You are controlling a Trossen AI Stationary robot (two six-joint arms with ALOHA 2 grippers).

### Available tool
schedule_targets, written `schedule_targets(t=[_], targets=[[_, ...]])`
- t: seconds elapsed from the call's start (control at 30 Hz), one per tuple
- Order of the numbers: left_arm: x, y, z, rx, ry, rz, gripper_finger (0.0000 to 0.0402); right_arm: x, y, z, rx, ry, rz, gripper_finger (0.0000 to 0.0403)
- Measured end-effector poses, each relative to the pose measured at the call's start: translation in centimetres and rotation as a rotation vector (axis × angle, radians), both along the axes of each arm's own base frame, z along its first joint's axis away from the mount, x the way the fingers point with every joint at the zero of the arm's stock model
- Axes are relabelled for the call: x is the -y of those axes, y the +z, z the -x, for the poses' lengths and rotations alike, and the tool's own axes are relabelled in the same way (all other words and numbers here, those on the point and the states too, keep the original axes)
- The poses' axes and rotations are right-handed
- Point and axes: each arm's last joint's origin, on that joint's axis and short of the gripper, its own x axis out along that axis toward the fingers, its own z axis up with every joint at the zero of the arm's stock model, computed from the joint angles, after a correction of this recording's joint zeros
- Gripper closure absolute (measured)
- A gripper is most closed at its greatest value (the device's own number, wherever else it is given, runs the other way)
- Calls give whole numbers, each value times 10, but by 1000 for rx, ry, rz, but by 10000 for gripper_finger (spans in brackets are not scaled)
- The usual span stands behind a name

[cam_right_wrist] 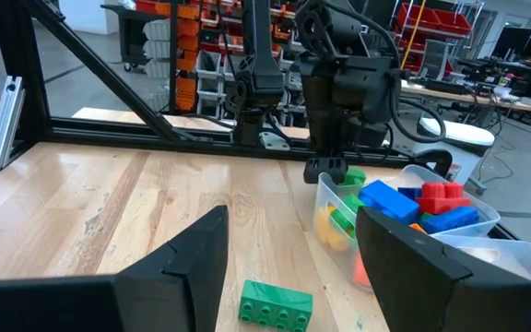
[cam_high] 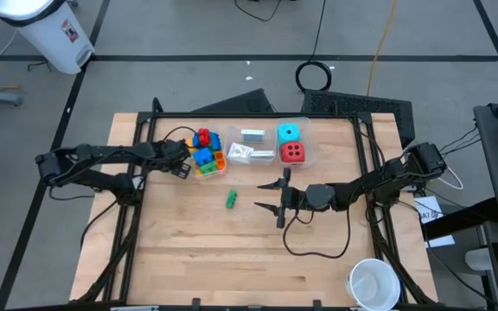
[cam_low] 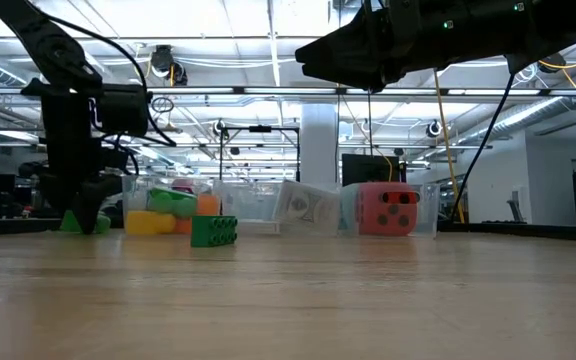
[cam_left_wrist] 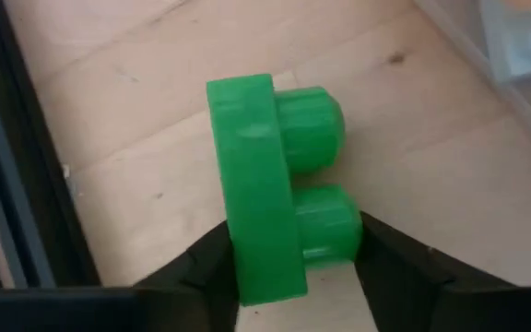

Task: Pick & Place Toys
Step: Put the green game piece into the left transparent bin

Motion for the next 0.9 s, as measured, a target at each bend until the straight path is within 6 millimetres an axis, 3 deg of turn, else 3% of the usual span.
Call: schedule_targets(t=[0.07,0.37,0.43,0.7,0.9], targets=[[0,0,0,-8,0,-11,237,0,0,0,0,0,0,195],[1,16,7,-9,52,-103,250,0,0,0,0,0,0,195],[1,22,8,1,66,-123,294,0,0,0,0,0,0,195],[4,60,7,184,40,-203,394,0,0,0,0,0,0,195],[9,69,13,208,22,-194,366,0,0,0,0,0,0,195]])
